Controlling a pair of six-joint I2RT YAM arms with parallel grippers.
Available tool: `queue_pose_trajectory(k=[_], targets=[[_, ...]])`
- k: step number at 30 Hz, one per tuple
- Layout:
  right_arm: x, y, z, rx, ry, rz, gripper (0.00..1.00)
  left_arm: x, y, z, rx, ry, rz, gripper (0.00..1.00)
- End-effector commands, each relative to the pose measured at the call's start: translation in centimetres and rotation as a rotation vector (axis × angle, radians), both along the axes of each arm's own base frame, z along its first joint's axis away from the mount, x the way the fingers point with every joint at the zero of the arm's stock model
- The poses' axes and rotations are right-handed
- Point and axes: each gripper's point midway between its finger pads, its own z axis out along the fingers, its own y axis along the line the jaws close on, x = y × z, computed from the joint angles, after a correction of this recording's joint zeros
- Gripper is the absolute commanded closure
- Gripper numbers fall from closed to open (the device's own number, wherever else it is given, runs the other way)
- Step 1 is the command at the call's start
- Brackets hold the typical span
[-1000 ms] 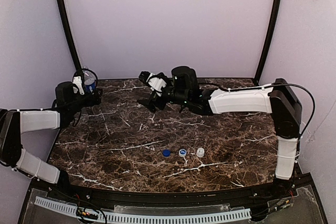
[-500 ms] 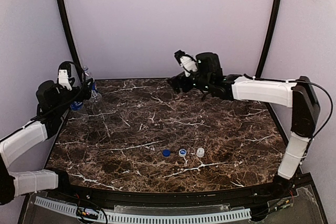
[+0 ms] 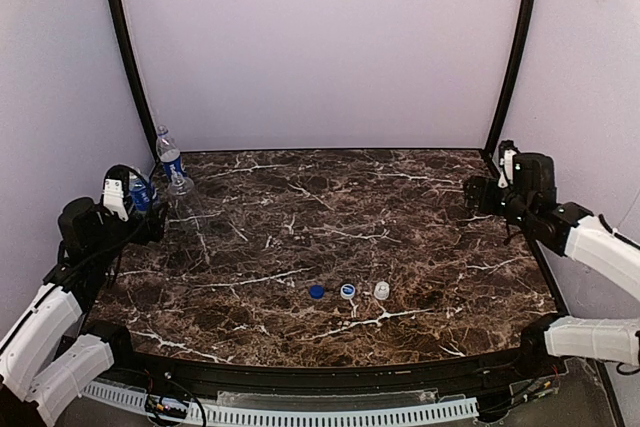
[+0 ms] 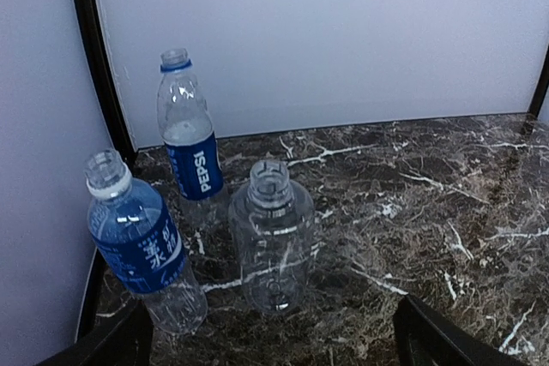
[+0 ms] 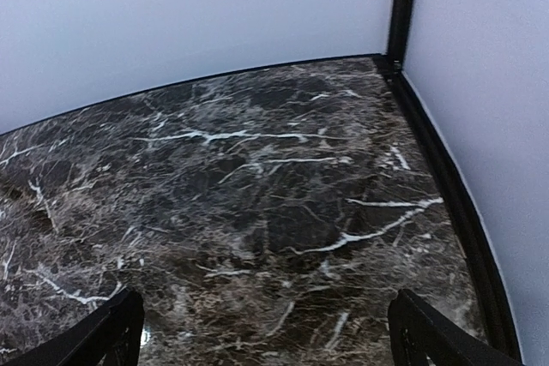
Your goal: Unscrew the bottle caps
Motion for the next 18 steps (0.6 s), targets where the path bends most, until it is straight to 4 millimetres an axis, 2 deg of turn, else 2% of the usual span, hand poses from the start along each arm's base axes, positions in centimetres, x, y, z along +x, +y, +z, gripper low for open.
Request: queue_pose_trajectory(k=[1,2,4,6,9,11,14,18], targets=[[-3.9,-5.2,-1.0,0.038,-0.056,-0.190,0.01,-1.6,0.4,-5.3,-0.012,0.151,0.002,0.01],[-4.6,-5.8,-1.4,0.036,-0.070,-0.209,0.02,-2.0,1.3,-6.5,-0.037,0.182,0.046,0.01],[-5.6,-6.6,-2.1,0.013,-0.095,-0.225,0.02,-2.5,3.1,-7.3,-0.076,0.195,0.136,0.01],[-6.1,-6.9,-2.7,0.002,-0.116,-0.231,0.01,-2.7,4.5,-7.2,-0.068,0.178,0.203,0.01],[-6.9,-9.0,-3.4,0.032,-0.149,-0.373,0.01,-2.9,4.9,-7.7,-0.051,0.169,0.213,0.01],[-7.2,-10.0,-3.3,0.053,-0.166,-0.440,0.01,-2.9,4.3,-8.4,-0.059,0.184,0.175,0.01],[-7.6,-10.8,-4.0,0.054,-0.166,-0.498,0.02,-2.9,3.6,-8.6,-0.061,0.187,0.125,0.01],[-7.6,-10.7,-4.9,0.065,-0.141,-0.497,0.01,-3.0,4.7,-8.8,-0.084,0.190,0.171,0.01]])
